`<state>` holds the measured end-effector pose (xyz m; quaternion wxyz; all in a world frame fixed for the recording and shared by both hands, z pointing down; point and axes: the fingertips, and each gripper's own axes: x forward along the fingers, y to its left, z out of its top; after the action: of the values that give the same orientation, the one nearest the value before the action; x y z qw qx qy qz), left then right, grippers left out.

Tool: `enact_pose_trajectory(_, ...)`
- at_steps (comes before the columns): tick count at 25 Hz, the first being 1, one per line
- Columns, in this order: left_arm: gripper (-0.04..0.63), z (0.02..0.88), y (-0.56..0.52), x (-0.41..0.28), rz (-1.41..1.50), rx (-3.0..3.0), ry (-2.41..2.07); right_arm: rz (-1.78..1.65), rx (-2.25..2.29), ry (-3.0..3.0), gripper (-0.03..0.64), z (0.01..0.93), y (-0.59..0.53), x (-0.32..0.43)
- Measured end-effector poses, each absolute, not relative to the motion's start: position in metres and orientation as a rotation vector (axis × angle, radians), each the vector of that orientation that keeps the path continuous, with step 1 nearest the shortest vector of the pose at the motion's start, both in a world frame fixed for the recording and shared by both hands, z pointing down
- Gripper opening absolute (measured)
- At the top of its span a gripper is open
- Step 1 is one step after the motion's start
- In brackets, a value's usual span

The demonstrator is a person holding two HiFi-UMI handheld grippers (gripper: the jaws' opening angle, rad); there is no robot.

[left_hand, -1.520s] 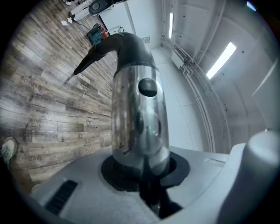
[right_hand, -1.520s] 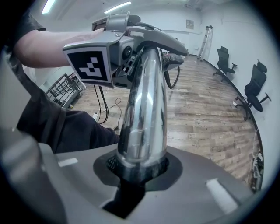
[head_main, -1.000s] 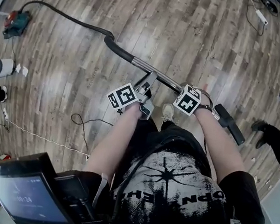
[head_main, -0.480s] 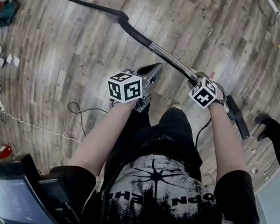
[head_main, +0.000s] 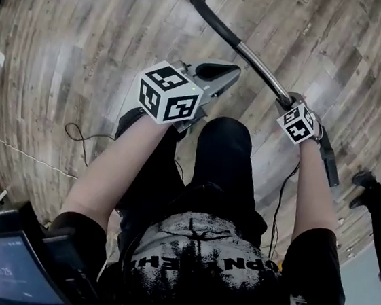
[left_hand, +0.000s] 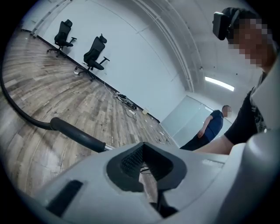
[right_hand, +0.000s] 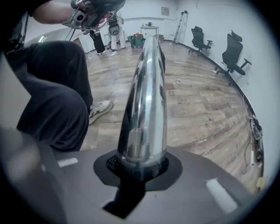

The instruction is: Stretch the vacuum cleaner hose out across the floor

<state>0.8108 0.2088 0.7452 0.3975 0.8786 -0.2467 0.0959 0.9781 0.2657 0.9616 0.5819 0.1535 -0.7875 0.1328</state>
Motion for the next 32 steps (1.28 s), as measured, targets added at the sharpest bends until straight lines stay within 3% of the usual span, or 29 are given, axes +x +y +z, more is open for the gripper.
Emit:
enact_pose_trajectory(4,0.000,0.811,0.213,0.835,0.350,2.350,-0.556,0.338,0.434,-1.844,0.066,1.058,0.270,1.010)
enact_pose_trajectory(13,0.000,0.874,0.236,0.868,0.421,2.412,-0.551,0.274,0.421,-1.853,0.060,1.185,0.290,1.054)
enact_pose_trajectory(32,0.000,0.927,0.275,0.888,0.454,2.359,-0.702,0.284,0.367,-1.787,0.055,1.279,0.308,1.085)
